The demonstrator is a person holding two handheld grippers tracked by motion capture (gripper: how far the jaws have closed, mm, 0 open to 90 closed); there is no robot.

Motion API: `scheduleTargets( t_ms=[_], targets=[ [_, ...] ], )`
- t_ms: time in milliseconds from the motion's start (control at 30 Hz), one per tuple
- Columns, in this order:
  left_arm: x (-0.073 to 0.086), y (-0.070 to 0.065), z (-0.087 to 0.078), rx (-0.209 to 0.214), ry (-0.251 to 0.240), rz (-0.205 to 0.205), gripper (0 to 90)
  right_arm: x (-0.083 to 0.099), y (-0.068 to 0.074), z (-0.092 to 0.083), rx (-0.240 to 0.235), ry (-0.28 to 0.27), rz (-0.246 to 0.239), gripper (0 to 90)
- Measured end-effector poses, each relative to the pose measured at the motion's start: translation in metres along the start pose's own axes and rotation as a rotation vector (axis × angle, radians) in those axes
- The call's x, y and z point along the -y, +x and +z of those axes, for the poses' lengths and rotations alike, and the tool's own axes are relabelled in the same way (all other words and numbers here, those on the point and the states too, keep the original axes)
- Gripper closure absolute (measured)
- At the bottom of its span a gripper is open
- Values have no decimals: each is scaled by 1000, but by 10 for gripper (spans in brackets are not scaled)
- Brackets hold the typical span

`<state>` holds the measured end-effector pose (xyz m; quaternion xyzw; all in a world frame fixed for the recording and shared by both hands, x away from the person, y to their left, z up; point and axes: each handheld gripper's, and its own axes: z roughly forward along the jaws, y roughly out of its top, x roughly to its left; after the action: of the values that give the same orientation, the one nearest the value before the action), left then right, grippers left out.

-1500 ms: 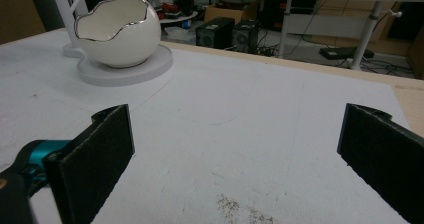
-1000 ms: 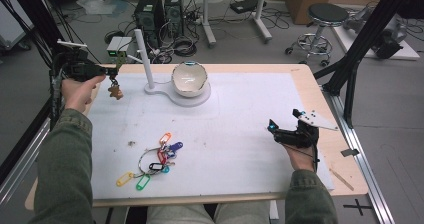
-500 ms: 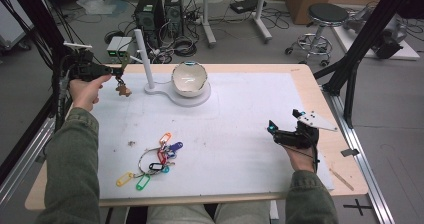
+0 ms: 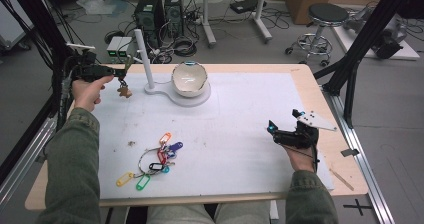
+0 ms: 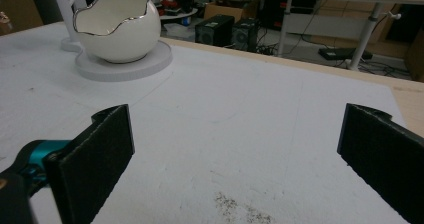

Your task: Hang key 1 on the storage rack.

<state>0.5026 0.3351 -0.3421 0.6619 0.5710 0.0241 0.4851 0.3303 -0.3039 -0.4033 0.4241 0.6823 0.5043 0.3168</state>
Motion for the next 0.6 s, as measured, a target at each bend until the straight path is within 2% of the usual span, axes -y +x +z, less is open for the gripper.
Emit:
scheduleTargets(
  t_ms=[267, 467, 600],
  targets=[
    [2, -4, 7, 3, 19, 12, 704, 0, 0, 0, 2, 0, 1, 7],
    [4, -7, 13, -12, 26, 33, 702, 0, -1, 0, 0, -4, -2, 7],
    [5, -11, 16, -49, 21, 58, 698, 0, -1, -1, 0, -2, -3, 7]
  ],
)
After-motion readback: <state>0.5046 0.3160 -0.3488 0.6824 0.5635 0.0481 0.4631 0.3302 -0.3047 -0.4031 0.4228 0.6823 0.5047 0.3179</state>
